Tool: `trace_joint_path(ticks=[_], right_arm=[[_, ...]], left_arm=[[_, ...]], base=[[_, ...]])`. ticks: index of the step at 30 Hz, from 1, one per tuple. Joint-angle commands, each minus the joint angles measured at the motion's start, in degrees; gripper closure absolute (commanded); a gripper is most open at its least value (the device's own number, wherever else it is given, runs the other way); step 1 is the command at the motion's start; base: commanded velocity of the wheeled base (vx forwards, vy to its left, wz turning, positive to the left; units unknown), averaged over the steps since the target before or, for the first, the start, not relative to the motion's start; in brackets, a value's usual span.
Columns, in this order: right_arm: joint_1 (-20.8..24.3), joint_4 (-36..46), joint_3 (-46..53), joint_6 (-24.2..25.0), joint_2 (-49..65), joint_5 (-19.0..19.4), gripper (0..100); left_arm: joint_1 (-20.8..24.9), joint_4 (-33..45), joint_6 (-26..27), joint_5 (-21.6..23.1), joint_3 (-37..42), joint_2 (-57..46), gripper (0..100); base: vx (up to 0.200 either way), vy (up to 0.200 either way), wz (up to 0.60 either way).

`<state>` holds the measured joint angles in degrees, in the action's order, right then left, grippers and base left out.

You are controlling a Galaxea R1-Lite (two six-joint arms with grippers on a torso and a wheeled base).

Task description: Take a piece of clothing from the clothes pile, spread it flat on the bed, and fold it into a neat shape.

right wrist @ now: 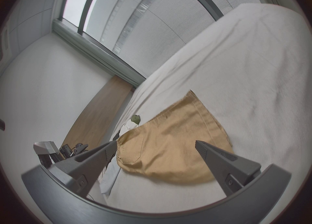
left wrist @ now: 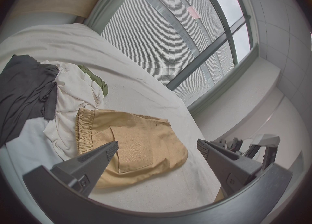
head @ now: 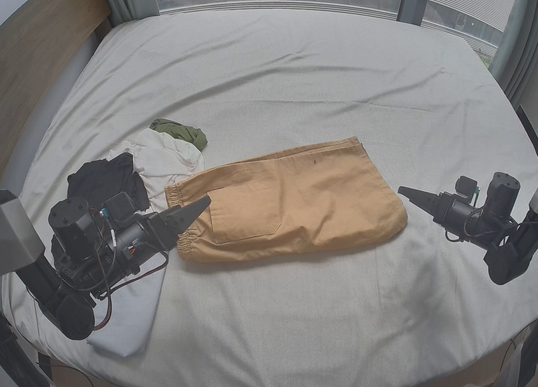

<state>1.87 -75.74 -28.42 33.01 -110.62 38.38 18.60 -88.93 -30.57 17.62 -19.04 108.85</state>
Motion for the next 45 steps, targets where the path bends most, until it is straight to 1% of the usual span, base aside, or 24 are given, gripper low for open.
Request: trace_joint_path(ticks=[1, 2, 7, 12, 16, 21, 25, 33, 45], right_arm=[[0.07, 2.79, 0.73, -0.05, 4.53, -0.06, 0], [0.24, 3.14, 1.08, -1.11, 4.45, -0.06, 0], [0.33, 3.49, 2.31, -4.62, 2.69, -0.06, 0], [0.51, 3.93, 3.02, -5.33, 1.81, -0.06, 0], [0.60, 4.81, 3.02, -5.41, 1.28, -0.06, 0], [0.51, 6.39, 3.10, -5.41, 0.40, -0.06, 0], [0.51, 7.89, 3.10, -5.41, 0.05, -0.06, 0], [-0.28, 10.53, 2.84, -5.41, -2.94, -0.06, 0], [-0.63, 10.35, 1.26, -5.33, -8.47, -0.14, 0]], left_arm=[[0.91, -0.01, 2.80, 0.23, 2.34, -0.04, 0], [0.91, -0.01, 4.65, 0.05, 2.87, 0.66, 0], [0.65, -0.10, 6.40, -0.13, 3.05, 1.19, 0], [0.56, -0.01, 6.76, -0.13, 3.40, 1.19, 0], [0.12, -0.01, 8.51, 0.14, 3.92, 1.80, 0], [-1.64, -0.10, 15.90, 0.05, 4.01, 5.06, 0], [-1.90, -0.19, 18.62, 0.14, 3.84, 5.14, 0], [-1.99, -0.19, 18.88, -0.04, 3.66, 5.14, 0], [-2.96, -0.19, 18.62, 0.05, 3.22, 5.23, 0]], base=[[0.000, 0.000, 0.00], [0.000, 0.000, 0.00], [0.000, 0.000, 0.00], [0.000, 0.000, 0.00], [0.000, 0.000, 0.00], [0.000, 0.000, 0.00], [0.000, 0.000, 0.00], [0.000, 0.000, 0.00], [0.000, 0.000, 0.00]])
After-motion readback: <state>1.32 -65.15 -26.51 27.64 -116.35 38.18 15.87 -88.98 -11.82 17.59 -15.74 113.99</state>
